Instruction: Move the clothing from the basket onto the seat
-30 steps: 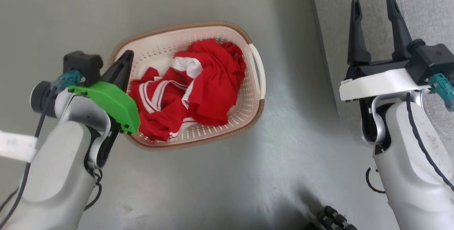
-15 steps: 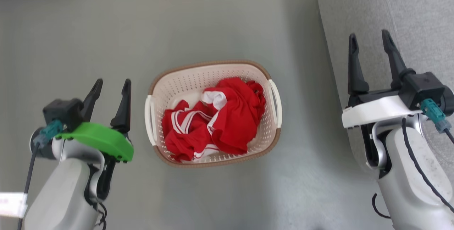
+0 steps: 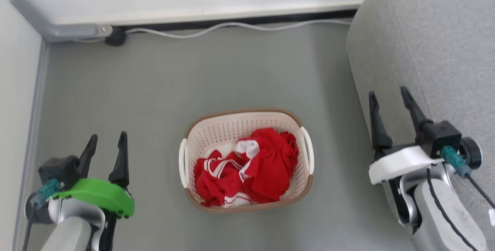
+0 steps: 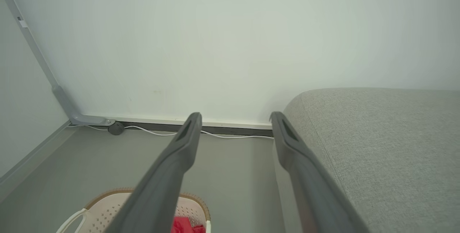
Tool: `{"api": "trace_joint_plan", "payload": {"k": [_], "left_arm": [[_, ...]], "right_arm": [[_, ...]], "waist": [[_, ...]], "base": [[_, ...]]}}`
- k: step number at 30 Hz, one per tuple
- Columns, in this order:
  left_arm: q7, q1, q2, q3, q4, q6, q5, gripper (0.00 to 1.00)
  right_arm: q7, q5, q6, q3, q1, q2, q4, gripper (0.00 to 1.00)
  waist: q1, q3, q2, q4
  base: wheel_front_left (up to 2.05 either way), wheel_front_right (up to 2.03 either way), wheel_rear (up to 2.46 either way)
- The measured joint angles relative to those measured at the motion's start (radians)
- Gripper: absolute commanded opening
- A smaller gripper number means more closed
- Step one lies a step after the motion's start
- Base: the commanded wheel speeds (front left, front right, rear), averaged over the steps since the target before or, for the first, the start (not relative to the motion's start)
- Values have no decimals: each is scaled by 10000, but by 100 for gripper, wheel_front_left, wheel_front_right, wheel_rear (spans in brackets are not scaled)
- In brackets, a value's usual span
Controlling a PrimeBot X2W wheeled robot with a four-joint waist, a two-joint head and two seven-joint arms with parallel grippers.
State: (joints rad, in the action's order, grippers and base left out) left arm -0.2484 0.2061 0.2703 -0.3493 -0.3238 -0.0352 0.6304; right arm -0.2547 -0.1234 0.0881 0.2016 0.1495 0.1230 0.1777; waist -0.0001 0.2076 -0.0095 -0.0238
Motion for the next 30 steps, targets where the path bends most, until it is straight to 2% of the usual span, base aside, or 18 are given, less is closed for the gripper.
{"api": "trace_joint_plan", "payload": {"k": [15, 30], "left_arm": [[-6, -1534, 75, 554, 571, -105, -21, 100], [-6, -1973, 73, 997, 1609, -180, -311, 100]], "right_arm": [[0, 0, -176, 253, -1194, 6, 157, 100], [0, 12, -263, 270, -1346, 44, -221, 100]], "waist": [[0, -1778, 0, -19], [0, -1723, 0, -292]], "base": [[0, 0, 0], [0, 0, 0]]}}
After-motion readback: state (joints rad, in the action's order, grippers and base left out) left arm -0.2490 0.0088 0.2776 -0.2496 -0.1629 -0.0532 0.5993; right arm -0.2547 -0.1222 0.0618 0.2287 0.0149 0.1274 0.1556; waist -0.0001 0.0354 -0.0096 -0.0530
